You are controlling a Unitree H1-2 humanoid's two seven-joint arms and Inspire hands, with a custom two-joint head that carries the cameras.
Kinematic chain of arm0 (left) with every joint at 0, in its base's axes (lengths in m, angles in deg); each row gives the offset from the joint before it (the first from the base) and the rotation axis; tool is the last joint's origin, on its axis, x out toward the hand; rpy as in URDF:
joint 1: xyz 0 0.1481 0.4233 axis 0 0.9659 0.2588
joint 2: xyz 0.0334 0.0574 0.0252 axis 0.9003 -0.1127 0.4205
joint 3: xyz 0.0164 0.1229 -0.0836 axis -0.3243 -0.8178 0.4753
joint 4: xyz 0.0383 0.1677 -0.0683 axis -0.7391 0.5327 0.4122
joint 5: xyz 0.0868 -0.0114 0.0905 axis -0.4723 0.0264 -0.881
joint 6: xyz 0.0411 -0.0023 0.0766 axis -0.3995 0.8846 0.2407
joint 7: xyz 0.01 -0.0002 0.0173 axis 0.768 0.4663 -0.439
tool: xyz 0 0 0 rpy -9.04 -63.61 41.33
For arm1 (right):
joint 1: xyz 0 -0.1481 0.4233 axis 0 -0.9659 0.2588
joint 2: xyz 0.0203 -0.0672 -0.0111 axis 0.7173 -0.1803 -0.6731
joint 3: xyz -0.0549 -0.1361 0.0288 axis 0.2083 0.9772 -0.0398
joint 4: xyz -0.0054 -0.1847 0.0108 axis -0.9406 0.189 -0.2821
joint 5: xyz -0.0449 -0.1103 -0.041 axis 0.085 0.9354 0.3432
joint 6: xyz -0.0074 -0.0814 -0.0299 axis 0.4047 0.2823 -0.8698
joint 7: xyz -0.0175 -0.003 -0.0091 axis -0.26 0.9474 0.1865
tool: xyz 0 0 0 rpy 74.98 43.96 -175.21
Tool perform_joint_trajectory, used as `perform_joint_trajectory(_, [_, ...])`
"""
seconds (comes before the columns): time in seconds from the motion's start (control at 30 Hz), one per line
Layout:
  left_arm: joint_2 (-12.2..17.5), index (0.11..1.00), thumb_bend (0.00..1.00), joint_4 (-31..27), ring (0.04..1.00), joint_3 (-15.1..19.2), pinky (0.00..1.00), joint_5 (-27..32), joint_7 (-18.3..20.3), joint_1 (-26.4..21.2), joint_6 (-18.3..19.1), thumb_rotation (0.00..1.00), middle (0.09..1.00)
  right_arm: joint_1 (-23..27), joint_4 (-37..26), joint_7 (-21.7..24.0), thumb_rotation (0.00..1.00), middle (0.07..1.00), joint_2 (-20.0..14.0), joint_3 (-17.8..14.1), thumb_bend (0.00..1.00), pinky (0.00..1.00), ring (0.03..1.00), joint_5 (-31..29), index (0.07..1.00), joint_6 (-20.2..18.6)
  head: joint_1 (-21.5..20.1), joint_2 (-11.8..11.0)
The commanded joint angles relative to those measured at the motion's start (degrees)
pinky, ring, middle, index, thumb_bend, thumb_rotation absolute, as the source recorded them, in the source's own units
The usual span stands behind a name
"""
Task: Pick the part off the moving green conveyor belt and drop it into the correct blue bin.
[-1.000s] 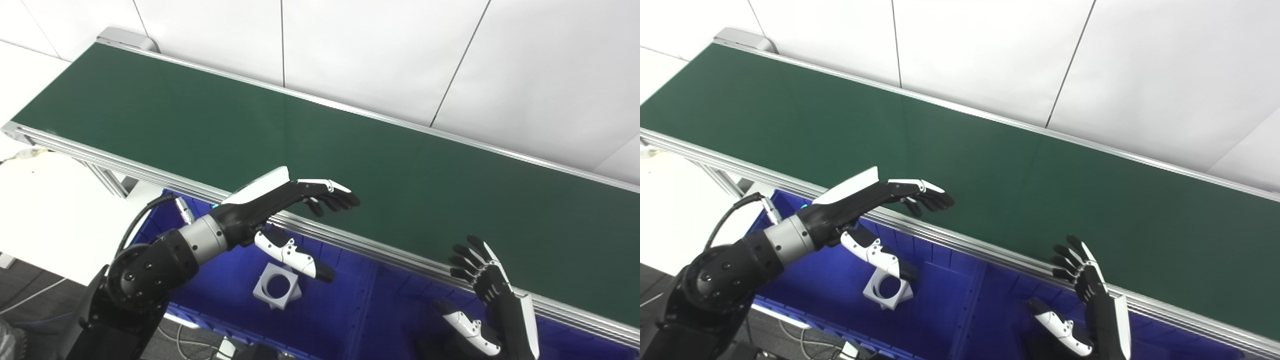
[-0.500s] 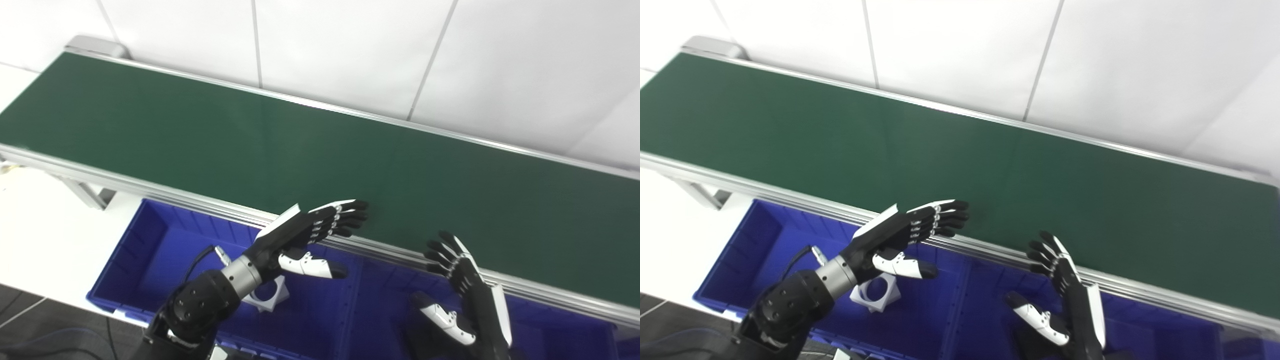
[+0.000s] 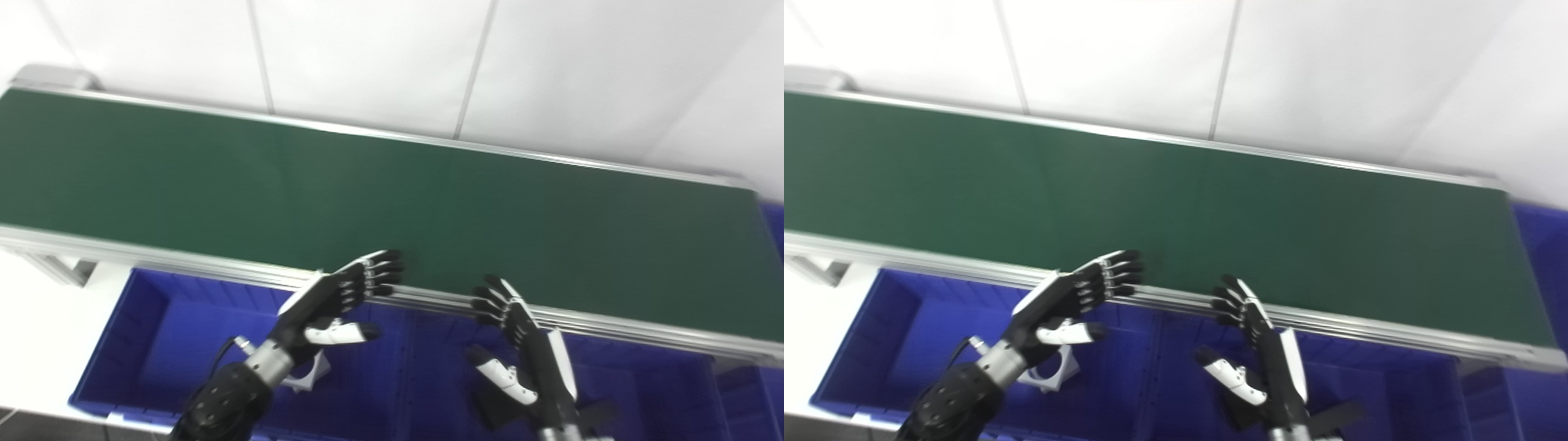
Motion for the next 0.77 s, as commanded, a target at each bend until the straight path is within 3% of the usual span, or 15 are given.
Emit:
perform_joint_trajectory(0.0, [0.43, 0.880, 0.90, -0.87, 0.851, -0.10, 0.83, 1.16, 0.45, -0.99, -2.76, 0.46, 0.869, 0.28, -1.05, -0.70, 0.67, 0.833, 0.93, 0.55, 0.76, 0.72, 0.791, 0.77, 0.896, 2.70, -1.00, 0.16])
perform_joint_trajectory(0.27, [1.56, 0.866, 0.90, 1.17, 0.840, 0.45, 0.83, 2.83, 0.73, -1.17, -5.07, 0.44, 0.853, 0.50, -0.96, -1.50, 0.70, 0.833, 1.72, 1.57, 0.74, 0.71, 0.792, 2.25, 0.897, 2.27, -2.61, 0.50])
perform_joint_trajectory(0.73, [1.76, 0.856, 0.90, 2.71, 0.836, 1.47, 0.83, 4.35, 0.86, -0.89, -6.95, 0.42, 0.844, 0.65, -0.66, -1.90, 0.69, 0.832, 2.08, 1.83, 0.72, 0.71, 0.793, 2.73, 0.894, 2.59, -0.54, 0.42])
